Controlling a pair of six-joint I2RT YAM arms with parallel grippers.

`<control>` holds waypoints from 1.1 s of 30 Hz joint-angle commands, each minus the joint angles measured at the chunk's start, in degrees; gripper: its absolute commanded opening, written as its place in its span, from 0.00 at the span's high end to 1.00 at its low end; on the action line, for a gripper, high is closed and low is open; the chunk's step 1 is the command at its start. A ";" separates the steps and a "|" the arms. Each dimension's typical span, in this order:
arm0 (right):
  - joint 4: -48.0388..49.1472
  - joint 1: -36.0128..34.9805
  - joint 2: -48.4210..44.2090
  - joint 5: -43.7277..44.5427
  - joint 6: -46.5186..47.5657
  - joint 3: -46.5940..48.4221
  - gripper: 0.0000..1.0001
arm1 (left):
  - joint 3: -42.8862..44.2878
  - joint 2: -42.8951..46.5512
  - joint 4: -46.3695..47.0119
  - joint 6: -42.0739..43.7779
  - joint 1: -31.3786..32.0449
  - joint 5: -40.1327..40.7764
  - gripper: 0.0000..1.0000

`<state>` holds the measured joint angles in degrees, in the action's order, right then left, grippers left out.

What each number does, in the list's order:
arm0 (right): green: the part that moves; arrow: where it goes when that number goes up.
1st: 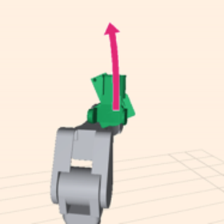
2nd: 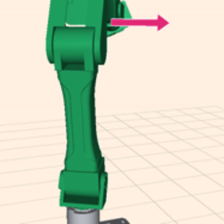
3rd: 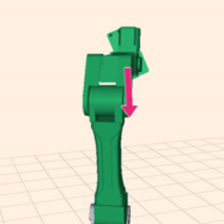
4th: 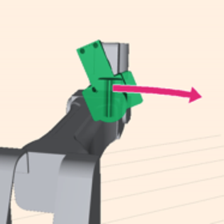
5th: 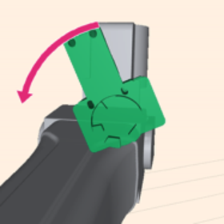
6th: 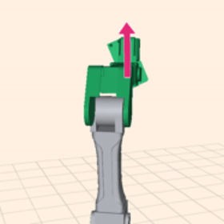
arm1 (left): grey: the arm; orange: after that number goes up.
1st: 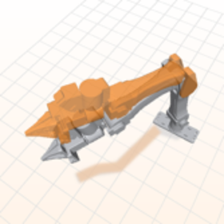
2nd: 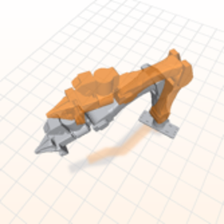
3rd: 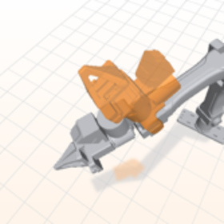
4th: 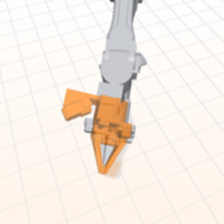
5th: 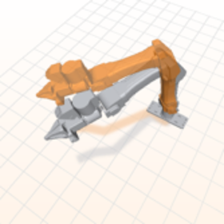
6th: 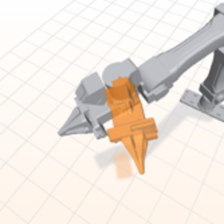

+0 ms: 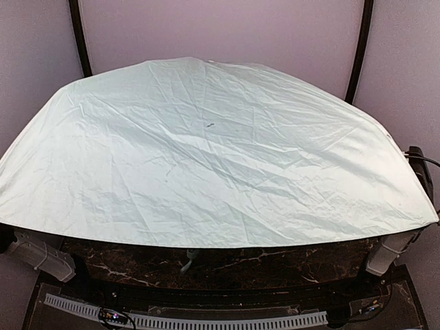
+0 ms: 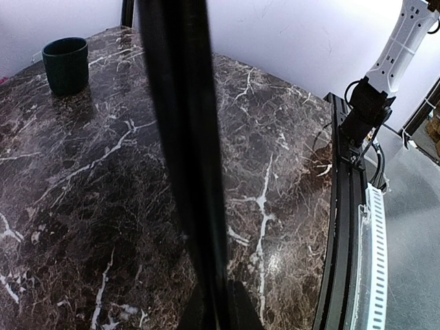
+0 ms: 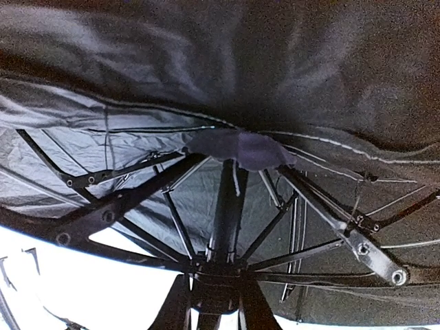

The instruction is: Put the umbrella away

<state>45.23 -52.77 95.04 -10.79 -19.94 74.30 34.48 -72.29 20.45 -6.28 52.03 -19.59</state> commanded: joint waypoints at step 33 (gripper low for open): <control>-17.88 0.96 -2.66 2.05 5.41 -1.77 1.00 | -1.08 0.83 29.04 4.01 0.35 1.12 1.00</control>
<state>34.15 -54.50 93.67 -13.10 -22.22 71.05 34.41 -73.32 35.92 -5.74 51.59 -15.16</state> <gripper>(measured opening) 0.063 0.058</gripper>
